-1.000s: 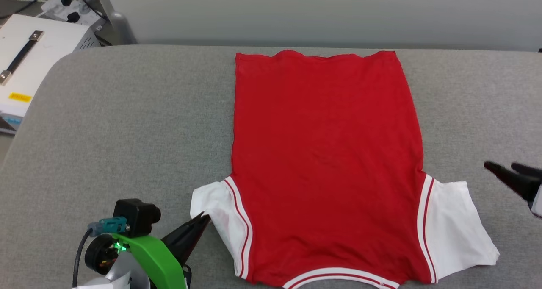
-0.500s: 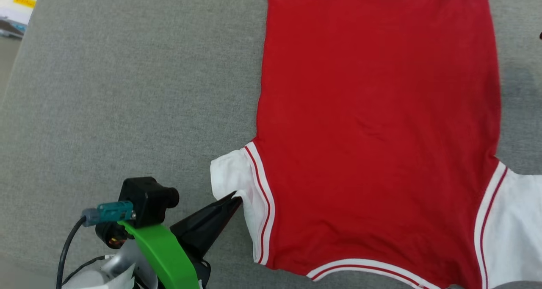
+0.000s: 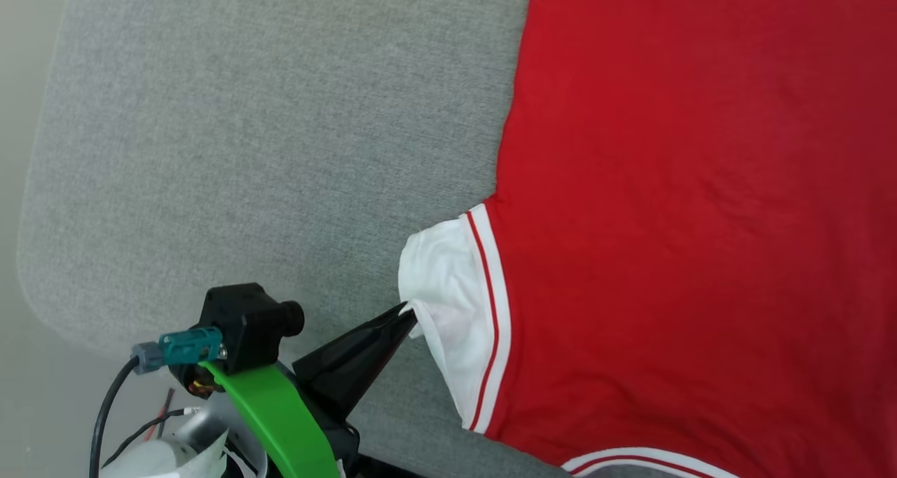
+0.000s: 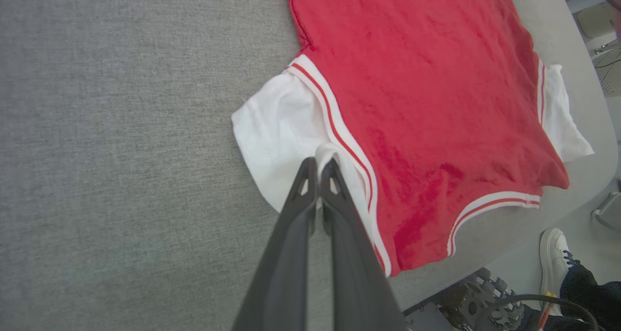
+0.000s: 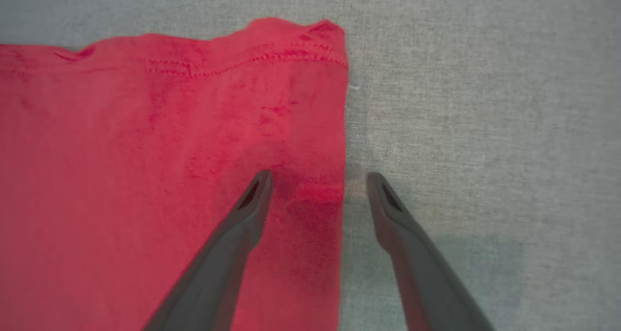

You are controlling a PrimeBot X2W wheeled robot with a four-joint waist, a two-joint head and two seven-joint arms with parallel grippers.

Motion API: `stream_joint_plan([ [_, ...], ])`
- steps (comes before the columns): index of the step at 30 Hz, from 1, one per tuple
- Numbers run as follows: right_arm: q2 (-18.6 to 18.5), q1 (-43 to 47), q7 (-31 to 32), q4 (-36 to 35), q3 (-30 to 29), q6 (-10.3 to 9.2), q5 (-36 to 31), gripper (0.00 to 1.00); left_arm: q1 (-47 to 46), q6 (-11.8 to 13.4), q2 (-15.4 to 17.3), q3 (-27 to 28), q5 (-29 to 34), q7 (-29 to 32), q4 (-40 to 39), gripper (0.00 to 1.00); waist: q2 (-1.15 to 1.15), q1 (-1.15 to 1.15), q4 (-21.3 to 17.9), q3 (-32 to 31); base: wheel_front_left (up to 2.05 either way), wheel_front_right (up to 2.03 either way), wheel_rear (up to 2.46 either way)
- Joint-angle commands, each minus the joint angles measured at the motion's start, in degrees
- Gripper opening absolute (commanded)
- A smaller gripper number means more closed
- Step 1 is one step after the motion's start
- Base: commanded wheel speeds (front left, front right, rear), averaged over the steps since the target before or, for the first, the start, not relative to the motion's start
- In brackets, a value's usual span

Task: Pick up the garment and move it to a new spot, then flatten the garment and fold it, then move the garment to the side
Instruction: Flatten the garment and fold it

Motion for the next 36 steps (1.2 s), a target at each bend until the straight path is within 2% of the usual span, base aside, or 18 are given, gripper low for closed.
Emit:
stream_joint_plan([
  [1,-0.29,-1.32,-0.57,1.0,0.64,-0.04,-0.9,1.0,-1.03,-0.44,-0.64,0.21,0.34,-0.54,0.3,0.0,0.0,-0.01,3.52,3.51,0.0,0.0,0.0],
  [6,-0.82,-0.06,-0.24,4.25,3.05,-0.04,-1.43,1.0,-1.15,-1.01,-1.27,0.05,0.09,-1.11,1.41,0.0,0.0,-0.01,4.01,3.51,0.0,0.0,0.0],
  [10,-2.94,2.32,1.22,4.85,5.89,-0.04,-0.4,1.0,-0.95,-1.02,-1.05,0.42,-0.02,-1.6,2.08,0.0,0.0,-0.01,4.2,3.47,0.0,0.0,0.0],
  [12,-3.2,3.02,2.27,5.15,5.66,-0.04,0.7,0.45,-0.78,-0.95,-0.74,0.67,-0.07,-1.76,2.23,0.0,0.0,-0.01,4.36,3.44,0.0,0.0,0.0],
  [13,-3.36,3.38,2.69,5.03,5.66,-0.04,1.07,0.0,-0.7,-0.91,-0.6,0.81,-0.1,-1.87,2.26,0.0,0.0,-0.01,4.44,3.44,0.0,0.0,0.0],
  [22,-3.75,4.97,2.1,3.43,5.58,-0.04,1.83,0.0,-0.75,-0.81,-0.41,1.05,-0.26,-1.98,2.52,0.0,0.0,-0.01,4.32,2.73,0.0,0.0,0.0],
  [32,-4.18,13.5,-2.02,5.4,5.77,-0.04,3.01,0.0,-0.04,0.28,0.14,2.11,-2.17,-1.59,5.21,0.0,0.0,-0.01,-0.22,-6.61,0.0,0.0,0.0],
  [36,-2.77,19.41,-3.04,4.65,4.87,-0.04,3.12,0.0,1.14,0.99,0.84,2.62,-3.13,-1.55,6.41,0.0,0.0,-0.01,-2.73,-11.45,0.0,0.0,0.0],
])
